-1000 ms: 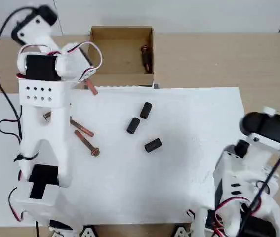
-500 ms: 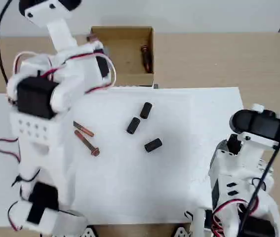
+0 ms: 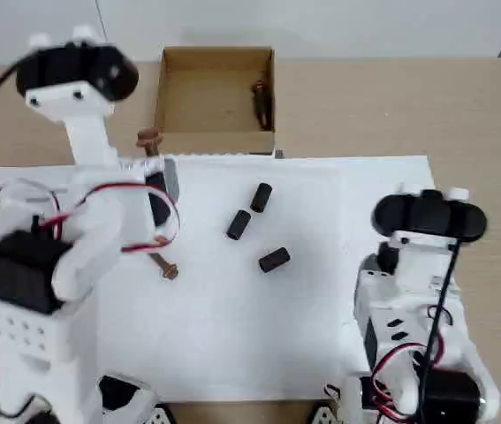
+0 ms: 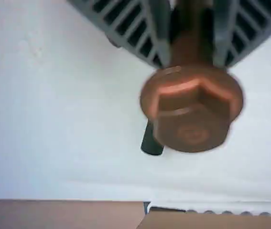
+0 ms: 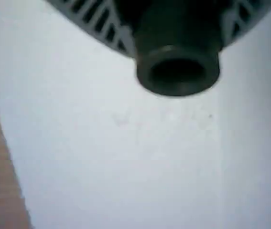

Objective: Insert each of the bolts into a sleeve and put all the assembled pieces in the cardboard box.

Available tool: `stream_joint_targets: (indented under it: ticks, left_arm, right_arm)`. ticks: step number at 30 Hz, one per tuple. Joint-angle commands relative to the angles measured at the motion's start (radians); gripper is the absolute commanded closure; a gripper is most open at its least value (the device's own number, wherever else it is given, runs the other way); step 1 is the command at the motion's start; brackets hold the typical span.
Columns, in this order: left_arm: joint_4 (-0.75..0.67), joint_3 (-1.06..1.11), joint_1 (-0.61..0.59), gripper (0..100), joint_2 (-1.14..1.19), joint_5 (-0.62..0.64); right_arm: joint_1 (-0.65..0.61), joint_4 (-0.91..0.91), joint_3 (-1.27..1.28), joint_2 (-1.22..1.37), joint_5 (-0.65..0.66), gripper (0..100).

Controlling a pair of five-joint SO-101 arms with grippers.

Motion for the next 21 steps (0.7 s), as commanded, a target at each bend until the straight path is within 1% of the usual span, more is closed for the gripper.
stream_joint_targets:
  ticks: [1,4,10,19,21]
  left_arm:
    - [-0.103,0.154,-0.002,100,-0.126,-0.015]
    - [-0.19,0.325,-0.002,100,-0.226,-0.043]
    - [-0.374,0.634,0.005,100,-0.437,-0.058]
    - [-0.531,0.961,0.005,100,-0.683,-0.049]
    - [-0.574,1.032,0.002,100,-0.738,-0.028]
  right_arm:
    - [-0.036,-0.093,0.028,-0.002,0.003,99.6]
    - [-0.073,-0.165,0.078,-0.002,0.003,99.6]
    - [-0.189,-0.248,0.166,-0.002,0.003,99.6]
    - [-0.354,-0.392,0.318,-0.002,0.003,99.6]
    - [-0.394,-0.43,0.353,-0.002,0.005,99.6]
